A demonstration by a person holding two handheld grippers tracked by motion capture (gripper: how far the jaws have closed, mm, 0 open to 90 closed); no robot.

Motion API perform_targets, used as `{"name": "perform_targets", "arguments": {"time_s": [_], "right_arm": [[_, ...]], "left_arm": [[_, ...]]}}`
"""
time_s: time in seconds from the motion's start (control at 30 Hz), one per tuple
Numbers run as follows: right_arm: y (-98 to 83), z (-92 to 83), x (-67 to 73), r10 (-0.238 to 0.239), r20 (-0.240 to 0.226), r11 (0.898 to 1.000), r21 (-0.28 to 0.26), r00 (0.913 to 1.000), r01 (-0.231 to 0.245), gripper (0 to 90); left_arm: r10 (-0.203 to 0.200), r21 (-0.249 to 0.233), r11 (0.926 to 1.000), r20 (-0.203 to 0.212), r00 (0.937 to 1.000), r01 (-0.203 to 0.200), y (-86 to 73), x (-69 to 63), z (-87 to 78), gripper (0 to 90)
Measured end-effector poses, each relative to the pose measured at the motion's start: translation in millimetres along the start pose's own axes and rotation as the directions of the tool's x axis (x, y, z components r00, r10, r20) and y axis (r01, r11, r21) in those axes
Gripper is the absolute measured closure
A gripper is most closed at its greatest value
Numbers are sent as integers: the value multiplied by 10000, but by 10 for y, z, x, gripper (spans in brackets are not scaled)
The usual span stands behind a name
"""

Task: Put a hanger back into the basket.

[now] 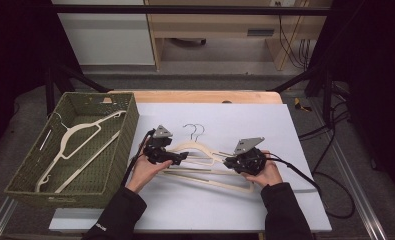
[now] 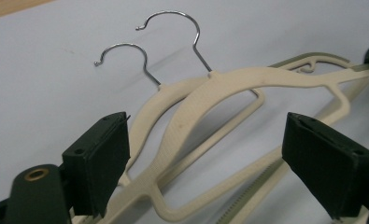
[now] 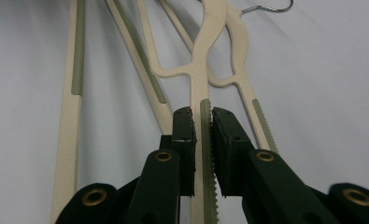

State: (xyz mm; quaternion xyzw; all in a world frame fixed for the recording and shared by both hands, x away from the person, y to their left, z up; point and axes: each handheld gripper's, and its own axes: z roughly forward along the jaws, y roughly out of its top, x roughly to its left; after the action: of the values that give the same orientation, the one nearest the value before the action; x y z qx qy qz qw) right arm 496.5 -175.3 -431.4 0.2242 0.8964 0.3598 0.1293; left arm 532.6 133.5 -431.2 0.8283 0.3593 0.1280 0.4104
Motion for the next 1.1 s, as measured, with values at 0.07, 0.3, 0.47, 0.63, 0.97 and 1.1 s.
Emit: {"name": "perform_targets", "arguments": {"time_s": [0.07, 0.3, 0.47, 0.63, 0.97, 1.1], "right_arm": [[11, -10, 12, -23, 27, 10000, 31, 10000, 23, 800], [28, -40, 26, -82, 16, 10000, 1, 10000, 82, 800], [48, -57, 44, -233, 47, 9997, -26, 9997, 233, 801], [56, -72, 53, -270, 43, 9996, -83, 9996, 270, 800], [45, -62, 53, -322, -31, 9995, 75, 9995, 322, 798], [26, -16, 66, -197, 22, 9987, 461, 9998, 196, 797]], "left_arm": [[90, 188, 9998, -53, 9999, -89, 15, 30, 64, 168], [742, 812, 9941, -315, 9967, -714, 25, 100, 265, 246], [1186, 1078, 9874, -188, 9928, -1159, 5, 123, 331, 338], [1342, 1351, 9817, 96, 9909, -1342, -7, 114, 354, 517], [1805, 1511, 9718, 186, 9834, -1812, -8, 50, 276, 702], [2438, 1407, 9603, -36, 9698, -2409, 4, -37, 179, 717]]}}
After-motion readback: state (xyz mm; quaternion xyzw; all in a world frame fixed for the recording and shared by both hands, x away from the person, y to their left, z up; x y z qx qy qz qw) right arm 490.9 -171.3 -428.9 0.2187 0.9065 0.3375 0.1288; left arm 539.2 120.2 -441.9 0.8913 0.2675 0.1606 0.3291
